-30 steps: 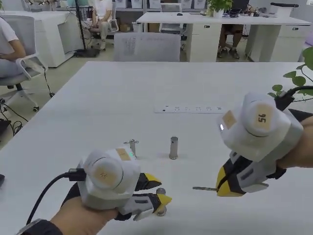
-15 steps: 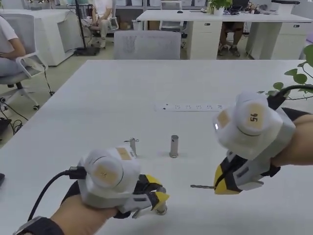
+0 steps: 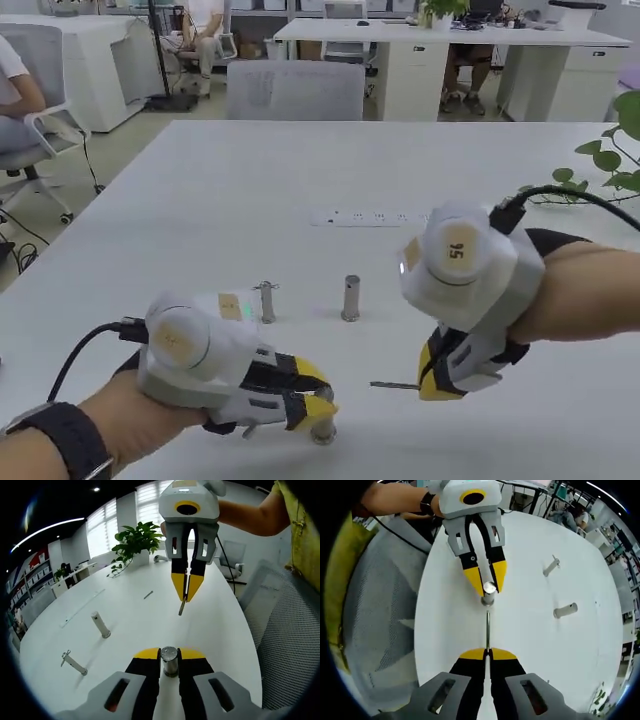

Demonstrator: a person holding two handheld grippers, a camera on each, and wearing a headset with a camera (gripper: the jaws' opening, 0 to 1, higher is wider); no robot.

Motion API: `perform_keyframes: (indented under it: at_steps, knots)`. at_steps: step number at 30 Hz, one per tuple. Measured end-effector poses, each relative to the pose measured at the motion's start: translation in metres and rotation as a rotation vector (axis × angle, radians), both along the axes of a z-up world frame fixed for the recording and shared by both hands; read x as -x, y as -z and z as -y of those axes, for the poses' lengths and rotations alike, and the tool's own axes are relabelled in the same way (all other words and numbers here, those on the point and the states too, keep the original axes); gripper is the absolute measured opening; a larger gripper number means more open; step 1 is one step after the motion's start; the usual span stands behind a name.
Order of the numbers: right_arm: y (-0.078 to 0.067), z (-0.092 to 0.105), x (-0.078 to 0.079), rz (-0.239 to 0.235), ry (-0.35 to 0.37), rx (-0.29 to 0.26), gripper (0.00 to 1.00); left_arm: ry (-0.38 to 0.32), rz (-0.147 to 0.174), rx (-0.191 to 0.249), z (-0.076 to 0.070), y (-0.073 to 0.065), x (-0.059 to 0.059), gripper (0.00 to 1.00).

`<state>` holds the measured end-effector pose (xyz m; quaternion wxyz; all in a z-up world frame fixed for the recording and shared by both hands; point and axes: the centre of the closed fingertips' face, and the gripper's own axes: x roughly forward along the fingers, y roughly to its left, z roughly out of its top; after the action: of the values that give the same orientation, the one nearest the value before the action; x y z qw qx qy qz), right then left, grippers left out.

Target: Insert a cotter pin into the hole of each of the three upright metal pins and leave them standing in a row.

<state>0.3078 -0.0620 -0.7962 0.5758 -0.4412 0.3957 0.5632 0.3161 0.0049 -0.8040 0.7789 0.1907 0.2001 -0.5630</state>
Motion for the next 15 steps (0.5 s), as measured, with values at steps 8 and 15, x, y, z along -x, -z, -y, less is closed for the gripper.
perform_keyframes:
  at_steps: [8,15]
  knots:
    - [0.014,-0.013,0.003,-0.02,0.043,0.022,0.03,0.041,0.002,0.005,0.001,0.0,0.001,0.11]
    - [0.023,-0.016,0.005,-0.04,0.088,0.05,0.03,0.033,0.005,0.009,0.001,0.0,0.001,0.11]
